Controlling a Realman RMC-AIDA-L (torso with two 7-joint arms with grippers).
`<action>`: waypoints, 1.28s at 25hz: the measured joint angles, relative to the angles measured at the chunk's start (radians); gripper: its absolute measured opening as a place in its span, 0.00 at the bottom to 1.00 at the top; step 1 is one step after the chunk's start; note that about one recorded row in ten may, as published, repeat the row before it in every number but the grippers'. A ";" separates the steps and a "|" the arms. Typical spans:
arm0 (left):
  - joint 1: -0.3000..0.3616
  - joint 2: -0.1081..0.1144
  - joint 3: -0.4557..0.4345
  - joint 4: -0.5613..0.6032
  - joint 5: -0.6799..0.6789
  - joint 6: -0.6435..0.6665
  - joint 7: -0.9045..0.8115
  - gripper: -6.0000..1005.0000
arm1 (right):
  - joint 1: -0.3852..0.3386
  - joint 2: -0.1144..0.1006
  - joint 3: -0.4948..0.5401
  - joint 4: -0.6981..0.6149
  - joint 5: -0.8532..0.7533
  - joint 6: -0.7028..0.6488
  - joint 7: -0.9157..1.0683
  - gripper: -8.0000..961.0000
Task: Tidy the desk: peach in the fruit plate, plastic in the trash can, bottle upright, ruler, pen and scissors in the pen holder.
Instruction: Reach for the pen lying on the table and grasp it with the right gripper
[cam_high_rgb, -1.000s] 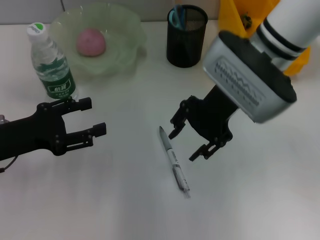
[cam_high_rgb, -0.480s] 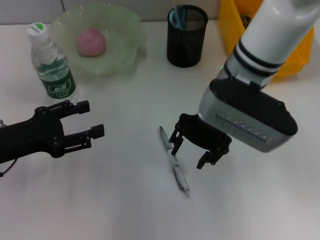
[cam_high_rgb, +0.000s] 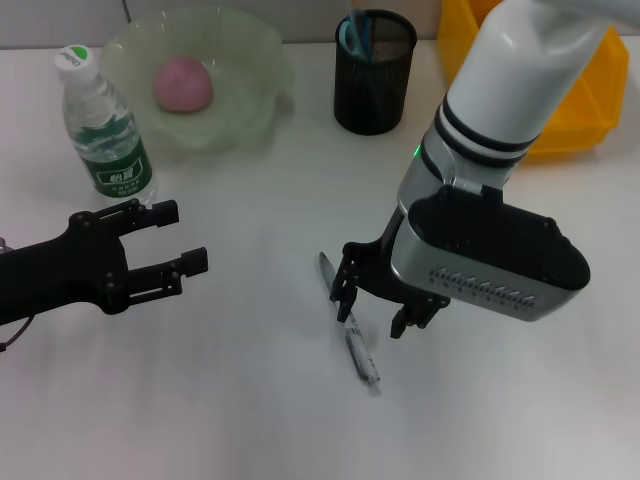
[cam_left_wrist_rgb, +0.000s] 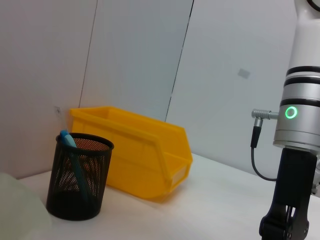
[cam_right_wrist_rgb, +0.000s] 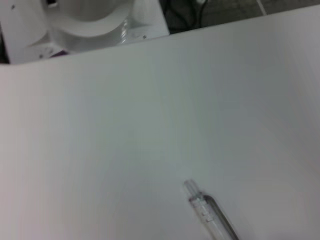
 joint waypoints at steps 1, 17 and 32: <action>0.000 0.000 0.000 0.000 0.001 0.000 0.000 0.78 | 0.004 0.000 -0.020 -0.002 0.001 0.007 -0.012 0.60; 0.002 0.000 0.004 -0.004 0.002 0.008 -0.002 0.78 | 0.023 0.000 -0.104 -0.014 0.015 0.070 -0.090 0.58; 0.016 0.012 0.006 -0.006 0.006 -0.014 0.010 0.78 | -0.001 0.000 -0.202 -0.019 0.086 0.159 -0.166 0.56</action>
